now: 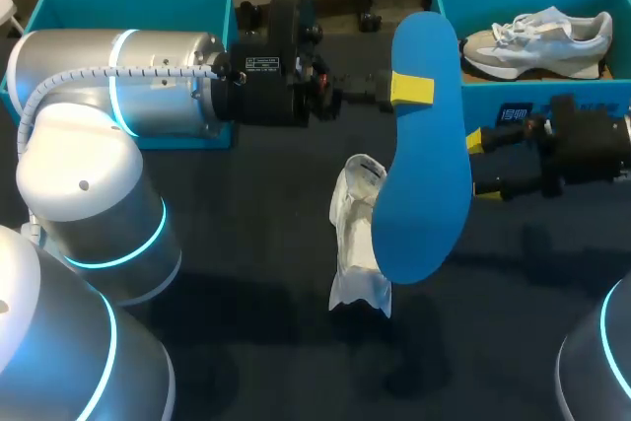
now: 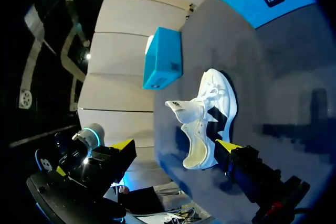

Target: Take the shoe out of the shoebox, open the shoe tongue, remove and reinsert the insole, then place the shoe into the shoebox

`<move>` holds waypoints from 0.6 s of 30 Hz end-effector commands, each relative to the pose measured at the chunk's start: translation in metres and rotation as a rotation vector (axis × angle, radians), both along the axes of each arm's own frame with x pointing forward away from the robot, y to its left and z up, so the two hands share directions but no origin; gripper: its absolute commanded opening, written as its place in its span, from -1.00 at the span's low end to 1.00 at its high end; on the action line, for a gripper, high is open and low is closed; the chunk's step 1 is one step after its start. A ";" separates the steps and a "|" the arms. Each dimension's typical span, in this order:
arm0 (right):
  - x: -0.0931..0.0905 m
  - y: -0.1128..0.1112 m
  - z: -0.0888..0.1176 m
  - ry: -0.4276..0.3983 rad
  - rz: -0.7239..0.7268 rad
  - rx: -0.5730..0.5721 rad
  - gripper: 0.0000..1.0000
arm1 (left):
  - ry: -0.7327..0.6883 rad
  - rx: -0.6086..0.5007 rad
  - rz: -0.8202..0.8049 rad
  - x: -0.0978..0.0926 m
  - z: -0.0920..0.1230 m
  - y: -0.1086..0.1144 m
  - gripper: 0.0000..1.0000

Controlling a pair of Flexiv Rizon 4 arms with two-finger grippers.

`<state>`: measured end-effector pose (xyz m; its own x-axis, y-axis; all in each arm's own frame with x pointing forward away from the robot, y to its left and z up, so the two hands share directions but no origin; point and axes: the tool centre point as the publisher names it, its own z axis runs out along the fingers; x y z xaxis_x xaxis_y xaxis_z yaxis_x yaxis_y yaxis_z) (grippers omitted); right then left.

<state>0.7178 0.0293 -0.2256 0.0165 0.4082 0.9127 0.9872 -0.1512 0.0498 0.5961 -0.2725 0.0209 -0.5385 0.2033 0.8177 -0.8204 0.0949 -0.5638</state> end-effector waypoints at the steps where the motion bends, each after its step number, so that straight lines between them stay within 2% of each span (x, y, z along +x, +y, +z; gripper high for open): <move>1: -0.004 0.000 -0.001 -0.005 -0.007 0.008 1.00 | 0.000 -0.003 0.003 -0.001 -0.001 -0.001 -1.00; 7: -0.002 -0.001 0.002 -0.017 -0.016 0.022 1.00 | 0.000 -0.003 0.003 -0.001 -0.001 -0.001 -1.00; 11: 0.009 -0.003 0.028 -0.051 -0.035 0.102 1.00 | 0.000 -0.003 0.003 -0.001 -0.001 -0.001 -1.00; 18: 0.015 0.000 0.067 -0.106 0.008 0.137 1.00 | 0.000 -0.003 0.003 -0.001 -0.001 -0.001 -1.00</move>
<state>0.7311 0.0316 -0.1682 -0.0847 0.2686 0.9595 0.9771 -0.1661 0.1328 0.5961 -0.2725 0.0209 -0.5385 0.2034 0.8177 -0.8204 0.0950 -0.5638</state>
